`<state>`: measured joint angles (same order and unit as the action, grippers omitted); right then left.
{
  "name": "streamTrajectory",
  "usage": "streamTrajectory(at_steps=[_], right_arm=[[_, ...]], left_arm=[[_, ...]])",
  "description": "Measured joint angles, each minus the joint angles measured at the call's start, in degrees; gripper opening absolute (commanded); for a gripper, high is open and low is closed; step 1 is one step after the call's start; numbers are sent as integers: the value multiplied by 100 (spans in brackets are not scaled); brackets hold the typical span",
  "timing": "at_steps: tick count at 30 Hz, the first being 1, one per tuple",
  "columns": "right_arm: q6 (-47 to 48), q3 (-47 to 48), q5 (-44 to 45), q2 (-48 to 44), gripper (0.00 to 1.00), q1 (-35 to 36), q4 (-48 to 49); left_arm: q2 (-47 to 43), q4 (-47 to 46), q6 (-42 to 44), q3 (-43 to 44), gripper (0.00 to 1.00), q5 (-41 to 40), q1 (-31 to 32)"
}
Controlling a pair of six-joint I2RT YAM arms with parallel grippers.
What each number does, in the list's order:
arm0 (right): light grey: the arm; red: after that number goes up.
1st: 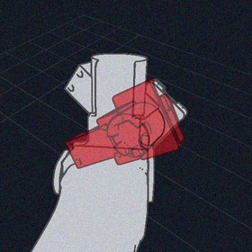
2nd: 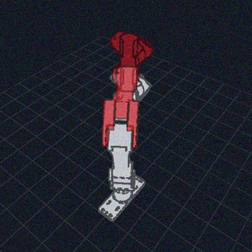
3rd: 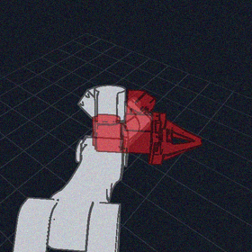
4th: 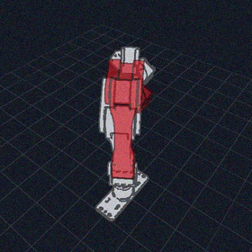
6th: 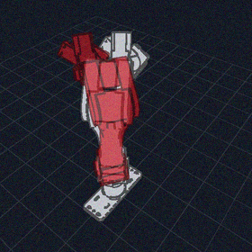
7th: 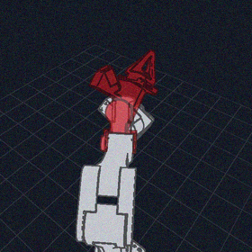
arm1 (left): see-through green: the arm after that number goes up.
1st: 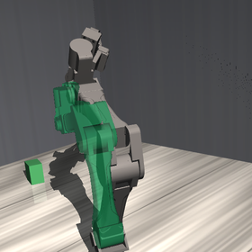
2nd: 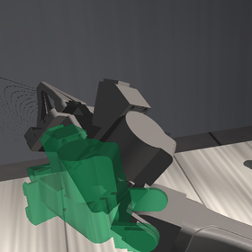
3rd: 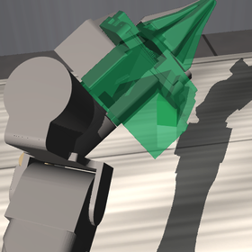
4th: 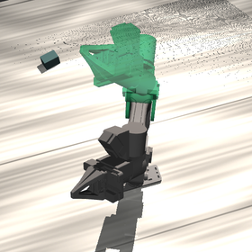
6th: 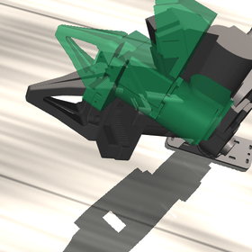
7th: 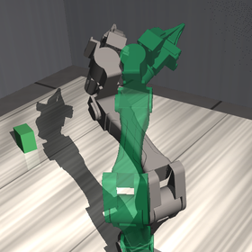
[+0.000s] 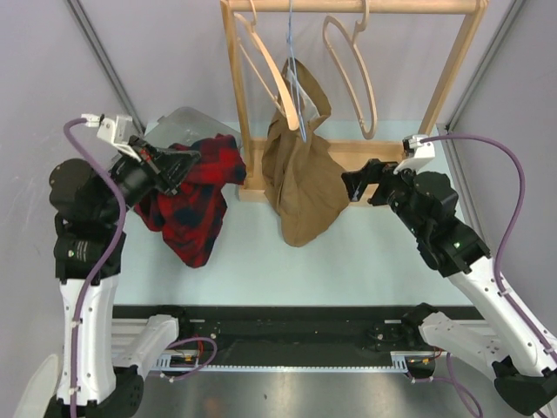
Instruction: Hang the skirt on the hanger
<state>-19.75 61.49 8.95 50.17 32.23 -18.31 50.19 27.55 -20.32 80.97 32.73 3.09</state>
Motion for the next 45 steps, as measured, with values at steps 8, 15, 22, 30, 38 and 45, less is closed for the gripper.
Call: streamTrajectory(at_steps=[8,15,22,30,38,45], right_arm=[[35,-79,-485,-243,100,-2,33],[68,-570,-1928,74,100,-7,334],[33,-1475,-2809,496,100,485,859],[7,-2286,-1906,942,100,1392,1478],[-267,-3053,-225,1469,94,1408,2280],[-422,-2979,-555,2236,3,1366,2747]], left_arm=[[-286,-715,-831,-15,0,1303,0],[-376,-2006,-1722,-960,0,2063,39],[-153,-2929,-2275,-1834,0,2686,203],[-304,-3132,-2332,-2135,0,2907,260],[-452,-3178,-2330,-2155,0,3045,328],[-365,-3261,-2365,-2155,0,3049,356]])
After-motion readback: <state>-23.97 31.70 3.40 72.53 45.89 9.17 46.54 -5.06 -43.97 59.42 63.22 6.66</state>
